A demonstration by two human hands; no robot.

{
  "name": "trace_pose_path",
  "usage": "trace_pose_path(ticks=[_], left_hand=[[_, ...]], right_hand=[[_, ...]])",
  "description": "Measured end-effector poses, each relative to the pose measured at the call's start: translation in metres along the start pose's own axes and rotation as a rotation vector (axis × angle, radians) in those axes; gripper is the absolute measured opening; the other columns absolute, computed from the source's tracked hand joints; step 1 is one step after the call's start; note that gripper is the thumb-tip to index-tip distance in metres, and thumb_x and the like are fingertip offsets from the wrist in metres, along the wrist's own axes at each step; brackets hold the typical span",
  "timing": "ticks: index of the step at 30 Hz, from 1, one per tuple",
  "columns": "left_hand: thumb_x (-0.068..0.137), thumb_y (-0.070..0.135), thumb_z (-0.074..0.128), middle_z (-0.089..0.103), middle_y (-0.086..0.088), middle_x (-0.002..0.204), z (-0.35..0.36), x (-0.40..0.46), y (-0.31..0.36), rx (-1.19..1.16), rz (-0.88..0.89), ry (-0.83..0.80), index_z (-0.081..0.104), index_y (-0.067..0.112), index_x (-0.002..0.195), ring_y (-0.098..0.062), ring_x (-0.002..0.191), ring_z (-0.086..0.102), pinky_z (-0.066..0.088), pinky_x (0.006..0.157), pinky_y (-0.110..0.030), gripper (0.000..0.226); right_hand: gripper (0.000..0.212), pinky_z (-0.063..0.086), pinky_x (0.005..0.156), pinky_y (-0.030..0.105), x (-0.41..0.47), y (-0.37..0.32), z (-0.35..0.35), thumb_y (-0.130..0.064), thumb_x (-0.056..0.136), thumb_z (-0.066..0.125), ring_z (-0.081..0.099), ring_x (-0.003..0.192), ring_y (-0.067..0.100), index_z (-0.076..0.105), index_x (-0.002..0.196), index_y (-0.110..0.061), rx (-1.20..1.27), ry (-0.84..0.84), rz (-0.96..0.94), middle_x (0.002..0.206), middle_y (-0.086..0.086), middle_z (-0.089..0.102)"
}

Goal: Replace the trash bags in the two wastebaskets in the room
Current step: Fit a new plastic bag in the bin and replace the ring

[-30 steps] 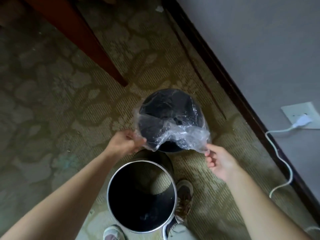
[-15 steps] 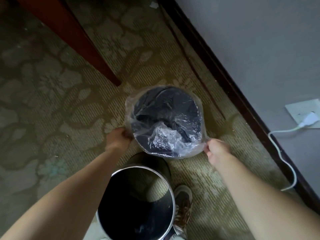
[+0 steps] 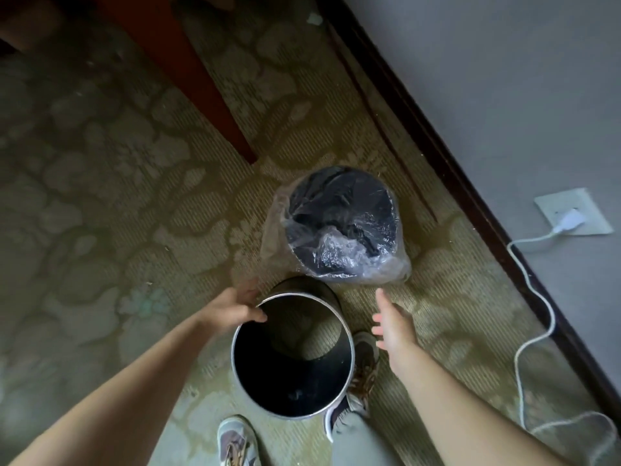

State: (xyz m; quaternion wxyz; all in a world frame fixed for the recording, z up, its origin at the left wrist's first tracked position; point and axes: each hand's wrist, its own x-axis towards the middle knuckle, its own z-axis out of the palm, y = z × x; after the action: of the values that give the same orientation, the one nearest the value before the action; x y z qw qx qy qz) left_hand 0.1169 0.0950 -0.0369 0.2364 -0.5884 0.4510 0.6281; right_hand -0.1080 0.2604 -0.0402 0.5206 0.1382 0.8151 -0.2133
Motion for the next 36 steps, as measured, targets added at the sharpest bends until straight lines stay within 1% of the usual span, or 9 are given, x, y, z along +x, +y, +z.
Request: trace_pose_path(ticks=[3,5,9,11,16,19,23,30,36], left_hand=[[0.063,0.027,0.075,0.065,-0.007,0.126,0.005,-0.009,-0.020,0.326,-0.014,0.107,0.052,0.017,0.134,-0.024,0.115,0.061,0.047,0.097,-0.028,0.076],[0.072,0.022,0.070,0.065,-0.008,0.126,0.011,-0.015,-0.031,0.432,-0.028,0.177,0.049,0.026,0.138,-0.026,0.117,0.061,0.046,0.096,-0.026,0.070],[0.076,0.013,0.052,0.066,-0.017,0.120,0.025,-0.015,-0.052,0.398,-0.037,0.309,0.046,0.034,0.139,-0.036,0.111,0.062,0.052,0.095,-0.037,0.066],[0.079,0.012,0.049,0.066,-0.020,0.113,0.029,-0.013,-0.057,0.427,-0.035,0.358,0.053,0.029,0.130,-0.041,0.106,0.063,0.054,0.090,-0.038,0.054],[0.078,0.024,0.066,0.066,-0.016,0.108,0.032,-0.012,-0.064,0.454,-0.008,0.337,0.054,0.019,0.120,-0.038,0.105,0.062,0.052,0.087,-0.038,0.044],[0.081,0.014,0.055,0.065,-0.018,0.108,0.035,-0.008,-0.073,0.430,0.009,0.375,0.053,0.020,0.115,-0.042,0.105,0.061,0.051,0.088,-0.041,0.034],[0.081,0.006,0.045,0.061,-0.023,0.105,0.041,-0.006,-0.082,0.455,0.112,0.462,0.054,0.018,0.114,-0.046,0.105,0.059,0.050,0.088,-0.042,0.036],[0.076,0.015,0.054,0.068,-0.017,0.099,0.015,-0.053,-0.080,0.555,0.236,0.487,0.061,0.018,0.105,-0.042,0.098,0.062,0.051,0.081,-0.038,0.029],[0.072,0.022,0.062,0.071,-0.010,0.077,-0.030,-0.154,-0.021,0.611,0.379,0.521,0.067,0.018,0.082,-0.034,0.082,0.067,0.055,0.072,-0.035,0.012]], right_hand=[[0.062,0.044,0.104,0.046,-0.029,0.015,0.012,-0.060,0.077,0.066,0.058,0.114,0.027,0.061,0.125,-0.020,-0.109,-0.072,-0.060,0.117,0.002,0.062],[0.066,0.043,0.104,0.041,-0.035,0.031,0.018,-0.042,0.074,0.077,0.058,0.117,0.026,0.057,0.132,-0.018,-0.220,-0.104,-0.054,0.125,0.005,0.062],[0.052,0.053,0.088,0.032,-0.041,0.063,0.030,-0.016,0.079,0.067,0.064,0.103,0.025,0.060,0.130,-0.022,-0.477,-0.007,-0.092,0.115,0.005,0.069],[0.042,0.048,0.076,0.027,-0.045,0.065,0.031,-0.012,0.088,0.059,0.062,0.103,0.027,0.061,0.128,-0.024,-0.551,0.073,-0.169,0.116,0.007,0.068],[0.033,0.050,0.086,0.034,-0.047,0.066,0.035,-0.030,0.088,0.066,0.059,0.110,0.030,0.061,0.118,-0.020,-0.615,0.074,-0.175,0.119,0.009,0.065],[0.034,0.047,0.087,0.033,-0.044,0.070,0.039,-0.021,0.092,0.060,0.058,0.111,0.033,0.058,0.125,-0.014,-0.626,0.103,-0.177,0.127,0.014,0.060],[0.003,0.047,0.068,0.031,-0.041,0.079,0.046,-0.011,0.087,0.057,0.054,0.080,0.030,0.057,0.090,-0.012,-0.637,0.225,-0.275,0.109,0.015,0.063],[0.007,0.044,0.062,0.030,-0.091,0.083,0.031,-0.015,0.080,0.060,0.056,0.076,0.032,0.053,0.080,-0.015,-0.607,0.285,-0.349,0.084,0.011,0.061],[0.009,0.050,0.065,0.033,-0.187,0.039,-0.002,-0.018,0.077,0.061,0.055,0.073,0.032,0.062,0.082,-0.011,-0.539,0.303,-0.412,0.079,0.011,0.061]])
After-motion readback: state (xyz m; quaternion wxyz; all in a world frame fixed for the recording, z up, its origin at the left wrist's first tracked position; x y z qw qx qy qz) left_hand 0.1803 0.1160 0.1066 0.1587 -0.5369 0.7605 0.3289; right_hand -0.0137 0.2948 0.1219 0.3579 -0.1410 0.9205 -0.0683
